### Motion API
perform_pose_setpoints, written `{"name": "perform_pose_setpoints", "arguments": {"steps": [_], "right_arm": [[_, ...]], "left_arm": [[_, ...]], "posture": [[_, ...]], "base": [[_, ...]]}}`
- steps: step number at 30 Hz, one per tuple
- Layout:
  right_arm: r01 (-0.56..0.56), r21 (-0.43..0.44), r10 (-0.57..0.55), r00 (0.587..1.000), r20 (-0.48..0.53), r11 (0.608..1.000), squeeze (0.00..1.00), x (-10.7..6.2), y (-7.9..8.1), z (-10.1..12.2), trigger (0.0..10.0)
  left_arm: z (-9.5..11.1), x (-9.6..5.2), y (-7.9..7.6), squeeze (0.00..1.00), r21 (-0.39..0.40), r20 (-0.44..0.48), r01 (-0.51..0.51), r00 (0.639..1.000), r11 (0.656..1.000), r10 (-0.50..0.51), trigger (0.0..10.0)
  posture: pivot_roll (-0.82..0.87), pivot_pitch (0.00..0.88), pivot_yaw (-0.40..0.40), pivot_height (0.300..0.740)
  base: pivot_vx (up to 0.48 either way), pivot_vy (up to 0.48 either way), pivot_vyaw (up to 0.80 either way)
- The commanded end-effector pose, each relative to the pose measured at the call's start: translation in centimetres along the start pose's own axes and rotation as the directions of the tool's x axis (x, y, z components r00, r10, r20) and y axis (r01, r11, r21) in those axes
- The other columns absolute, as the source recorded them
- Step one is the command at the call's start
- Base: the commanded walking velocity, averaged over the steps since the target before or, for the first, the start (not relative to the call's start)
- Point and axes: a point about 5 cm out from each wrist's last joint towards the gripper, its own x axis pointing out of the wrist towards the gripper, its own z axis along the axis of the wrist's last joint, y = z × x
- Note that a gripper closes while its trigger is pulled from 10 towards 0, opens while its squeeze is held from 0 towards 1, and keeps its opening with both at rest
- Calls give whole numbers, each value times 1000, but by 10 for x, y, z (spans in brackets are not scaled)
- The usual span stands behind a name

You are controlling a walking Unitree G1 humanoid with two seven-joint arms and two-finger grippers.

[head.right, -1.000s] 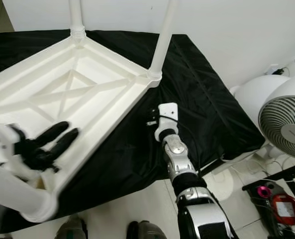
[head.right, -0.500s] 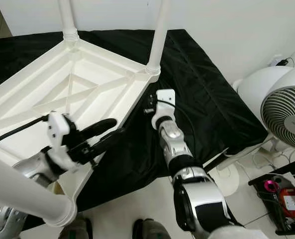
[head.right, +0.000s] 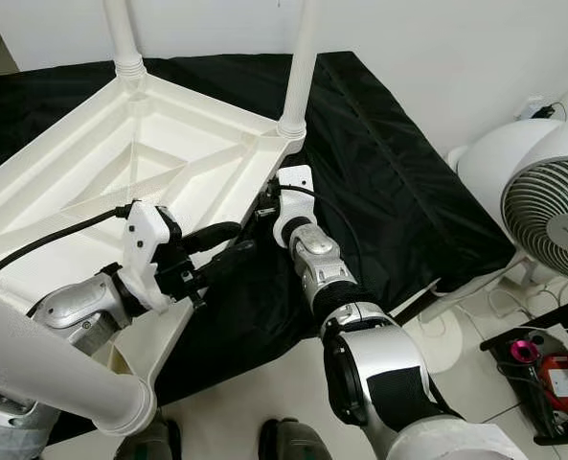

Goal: Building children table

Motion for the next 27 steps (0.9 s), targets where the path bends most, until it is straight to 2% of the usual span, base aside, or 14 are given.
{"name": "perform_pose_setpoints", "arguments": {"steps": [1,7,11,12,14,17,18,20,21,23,24,25,26,27], "right_arm": [[-47,-19,47,999,17,999,0,4,10,6,10000],[-29,-26,31,998,51,999,0,5,11,12,10000],[75,2,-74,990,116,997,0,-7,-11,5,10000],[75,2,-74,990,116,997,0,-7,-11,5,10000],[118,12,-118,980,163,993,0,-20,-26,-1,10000],[135,13,-135,974,180,991,0,-25,-31,-3,10000],[161,20,-162,964,210,987,0,-34,-39,-5,10000],[161,20,-162,964,210,987,0,-34,-39,-5,10000],[183,26,-184,953,242,983,0,-43,-45,-5,10000],[183,26,-184,953,242,983,0,-43,-45,-5,10000],[203,40,-206,937,281,978,0,-55,-53,-4,10000],[203,40,-206,937,281,978,0,-55,-53,-4,10000],[215,46,-219,923,316,975,0,-68,-59,-1,10000],[215,46,-219,923,316,975,0,-68,-59,-1,10000]], "left_arm": [[-2,4,-5,0,-16,-11,15,1000,1000,-15,10000],[-4,11,-1,0,-21,-32,-12,999,1000,11,10000],[-13,15,32,0,3,-108,-202,973,979,202,10000],[-13,15,32,0,3,-108,-202,973,979,202,10000],[-11,13,48,0,38,-113,-248,962,968,250,10000],[-10,13,54,0,56,-111,-266,956,962,271,10000],[-8,10,66,0,72,-109,-305,944,950,311,10000],[-8,10,66,0,72,-109,-305,944,950,311,10000],[-6,5,77,0,93,-111,-329,935,940,338,10000],[-6,5,77,0,93,-111,-329,935,940,338,10000],[-4,-4,89,0,125,-118,-350,924,928,364,10000],[-4,-4,89,0,125,-118,-350,924,928,364,10000],[-2,-14,99,0,134,-127,-351,921,927,367,10000],[-2,-14,99,0,134,-127,-351,921,927,367,10000]], "posture": [[3,166,-40,740],[11,154,-29,740],[3,148,-24,740],[3,148,-24,740],[-6,138,-28,740],[-6,138,-28,740],[-17,129,-26,740],[-17,129,-26,740],[-26,124,-23,740],[-26,124,-23,740],[-35,113,-20,740],[-35,113,-20,740],[-44,101,-17,740],[-44,101,-17,740]], "base": [[0,0,0],[0,0,0],[0,0,0],[0,0,0],[0,0,0],[0,0,0],[0,0,0],[0,0,0],[0,0,0],[0,0,0],[0,0,0],[0,0,0],[0,0,0],[0,0,0]]}}
